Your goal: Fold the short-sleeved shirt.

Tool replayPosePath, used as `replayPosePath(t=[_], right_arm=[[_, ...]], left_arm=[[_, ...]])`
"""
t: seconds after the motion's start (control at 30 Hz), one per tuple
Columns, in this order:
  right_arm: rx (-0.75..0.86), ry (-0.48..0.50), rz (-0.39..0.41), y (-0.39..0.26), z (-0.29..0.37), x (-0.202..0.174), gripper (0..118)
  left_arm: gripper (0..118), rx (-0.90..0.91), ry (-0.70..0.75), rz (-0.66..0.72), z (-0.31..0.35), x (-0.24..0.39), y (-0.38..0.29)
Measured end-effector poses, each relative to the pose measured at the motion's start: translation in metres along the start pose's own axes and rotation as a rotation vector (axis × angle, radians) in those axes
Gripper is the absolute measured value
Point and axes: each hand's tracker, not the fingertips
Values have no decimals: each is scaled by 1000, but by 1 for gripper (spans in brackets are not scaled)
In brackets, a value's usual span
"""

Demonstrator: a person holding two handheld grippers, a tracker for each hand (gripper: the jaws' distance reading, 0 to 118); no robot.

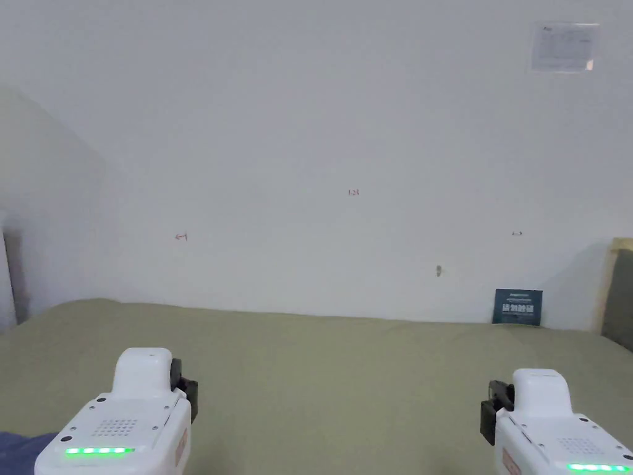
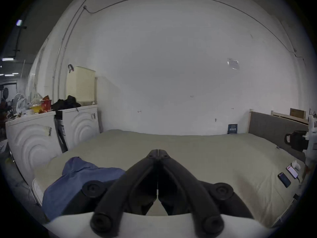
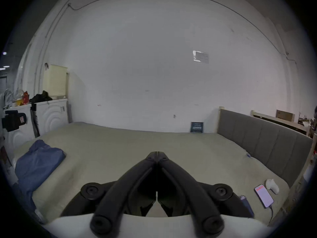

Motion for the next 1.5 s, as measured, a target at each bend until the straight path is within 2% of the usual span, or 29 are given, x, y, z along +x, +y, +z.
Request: replayPosePath(t=[0.1,0.3,0.37,0.47,0.7,0.87,0.97,1.17,1.2,1.27,1.33,1.37,1.4,1.43,1.47,1.5], right_arm=[[14,97,3,13,-9,-42,0],[44,332,-6,27,-15,-150,0],[44,416,15,27,-17,-189,0],[37,513,17,28,-13,-233,0],[25,565,37,26,-20,-265,0],[11,559,56,16,-44,-277,0],[-2,541,65,6,-65,-287,0],[-25,517,39,-19,-98,-302,0],[-24,512,35,-23,-101,-303,0],[-6,498,29,-35,-106,-310,0],[13,492,57,-45,-111,-317,0],[7,497,55,-50,-114,-320,0],[4,506,54,-54,-116,-321,0],[-1,514,48,-58,-118,-321,0],[-14,521,45,-61,-121,-321,0],[-29,530,46,-64,-124,-321,0]], left_arm=[[0,2,64,10,14,-38,5],[0,-6,286,17,71,-124,-2],[0,-29,361,26,91,-147,-8],[0,-24,421,41,114,-174,-19],[0,-83,447,54,105,-202,-24],[0,-217,351,0,32,-224,-3],[0,-402,237,-84,-40,-234,18],[0,-907,-35,-32,-207,-265,10],[0,-996,-51,-11,-227,-266,-1],[0,-1179,-92,115,-269,-268,-37],[0,-1309,-78,98,-291,-268,-67],[6,-1318,-46,42,-299,-265,-79],[37,-1319,-43,11,-303,-262,-89],[86,-1300,-42,19,-307,-261,-97],[86,-1308,-65,50,-306,-263,-101],[101,-1290,-70,127,-306,-266,-105]])
